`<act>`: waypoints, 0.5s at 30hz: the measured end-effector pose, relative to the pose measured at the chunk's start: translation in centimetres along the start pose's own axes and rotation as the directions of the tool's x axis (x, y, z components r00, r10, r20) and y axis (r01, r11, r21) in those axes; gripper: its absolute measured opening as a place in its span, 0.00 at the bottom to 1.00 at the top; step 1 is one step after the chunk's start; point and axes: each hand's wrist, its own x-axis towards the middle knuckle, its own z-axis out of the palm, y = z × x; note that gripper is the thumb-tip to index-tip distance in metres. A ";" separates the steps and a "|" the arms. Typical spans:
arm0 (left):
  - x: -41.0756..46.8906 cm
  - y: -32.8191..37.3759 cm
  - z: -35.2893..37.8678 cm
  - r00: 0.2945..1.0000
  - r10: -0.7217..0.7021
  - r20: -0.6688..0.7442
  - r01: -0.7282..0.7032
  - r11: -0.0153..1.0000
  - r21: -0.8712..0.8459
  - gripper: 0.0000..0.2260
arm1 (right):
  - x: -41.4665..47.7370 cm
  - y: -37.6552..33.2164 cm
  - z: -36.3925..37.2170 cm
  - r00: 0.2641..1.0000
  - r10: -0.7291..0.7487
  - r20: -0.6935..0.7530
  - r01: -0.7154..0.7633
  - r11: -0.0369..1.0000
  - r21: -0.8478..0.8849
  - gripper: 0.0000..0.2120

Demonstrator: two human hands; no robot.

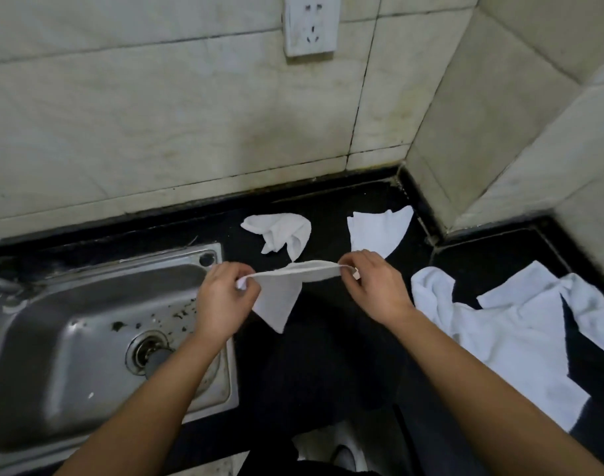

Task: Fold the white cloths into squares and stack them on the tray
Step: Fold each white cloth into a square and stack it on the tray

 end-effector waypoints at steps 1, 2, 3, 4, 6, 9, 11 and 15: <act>0.4 0.9 -0.7 0.999 0.017 -0.031 -0.017 1.000 -0.001 0.11 | 0.2 0.0 -1.0 0.999 0.013 -0.038 -0.013 1.000 0.021 0.05; 0.7 1.6 -1.4 0.998 0.036 -0.055 -0.036 0.999 -0.004 0.10 | 0.4 -0.1 -1.8 0.997 0.029 -0.073 -0.025 0.999 0.045 0.06; 0.9 2.1 -1.9 0.996 0.047 -0.072 -0.049 0.999 -0.016 0.08 | 0.6 -0.1 -2.5 0.994 0.048 -0.097 -0.041 0.997 0.071 0.07; 1.1 2.6 -2.3 0.995 0.049 -0.090 -0.053 0.998 -0.039 0.05 | 0.7 -0.1 -3.2 0.991 0.065 -0.115 -0.053 0.994 0.099 0.08; 1.1 4.0 -3.0 0.992 -0.015 -0.129 -0.002 0.992 -0.129 0.05 | 0.5 -0.2 -4.8 0.983 0.086 -0.162 -0.061 0.986 0.154 0.08; 1.1 5.5 -3.6 0.980 -0.143 -0.139 0.104 0.960 -0.259 0.07 | 0.2 -0.2 -6.5 0.968 0.104 -0.229 -0.047 0.970 0.240 0.06; 1.2 5.8 -3.8 0.986 -0.150 -0.074 0.123 0.951 -0.284 0.06 | 0.2 -0.2 -6.9 0.966 0.115 -0.232 -0.049 0.961 0.271 0.06; 1.2 5.6 -3.8 0.991 -0.120 0.055 0.131 0.953 -0.274 0.07 | 0.5 -0.1 -6.5 0.962 0.167 -0.215 -0.095 0.947 0.308 0.07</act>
